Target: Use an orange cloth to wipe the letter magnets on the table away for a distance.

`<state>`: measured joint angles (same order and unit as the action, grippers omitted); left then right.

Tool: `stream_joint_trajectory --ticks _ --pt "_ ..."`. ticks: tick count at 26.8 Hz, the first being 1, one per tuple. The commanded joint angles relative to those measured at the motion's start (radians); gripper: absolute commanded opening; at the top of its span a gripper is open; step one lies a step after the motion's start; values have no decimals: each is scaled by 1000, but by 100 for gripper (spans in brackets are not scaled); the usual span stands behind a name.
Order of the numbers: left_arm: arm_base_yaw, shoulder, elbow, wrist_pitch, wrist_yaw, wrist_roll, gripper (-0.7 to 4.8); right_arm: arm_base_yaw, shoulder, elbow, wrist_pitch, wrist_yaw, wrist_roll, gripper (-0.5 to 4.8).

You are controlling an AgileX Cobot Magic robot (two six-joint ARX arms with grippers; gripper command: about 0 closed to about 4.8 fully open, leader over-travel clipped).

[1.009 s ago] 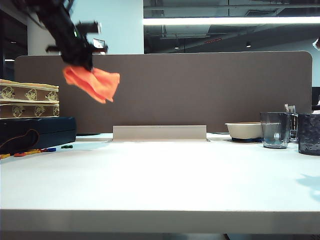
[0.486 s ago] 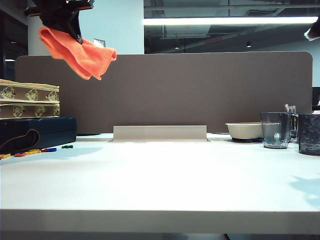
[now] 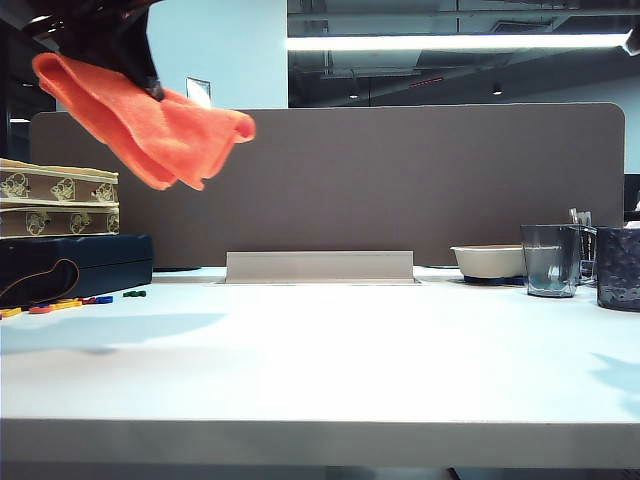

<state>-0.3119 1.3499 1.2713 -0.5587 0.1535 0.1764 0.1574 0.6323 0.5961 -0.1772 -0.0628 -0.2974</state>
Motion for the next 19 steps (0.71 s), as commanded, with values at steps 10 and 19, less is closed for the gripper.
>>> stream_joint_trajectory --ticks 10,19 --pt "-203 -26 -274 330 23 -83 -6 0 -111 6 -72 23 1 243" --pt "-203 85 -324 361 67 -91 -6 -2 -178 5 -181 28 0 243"
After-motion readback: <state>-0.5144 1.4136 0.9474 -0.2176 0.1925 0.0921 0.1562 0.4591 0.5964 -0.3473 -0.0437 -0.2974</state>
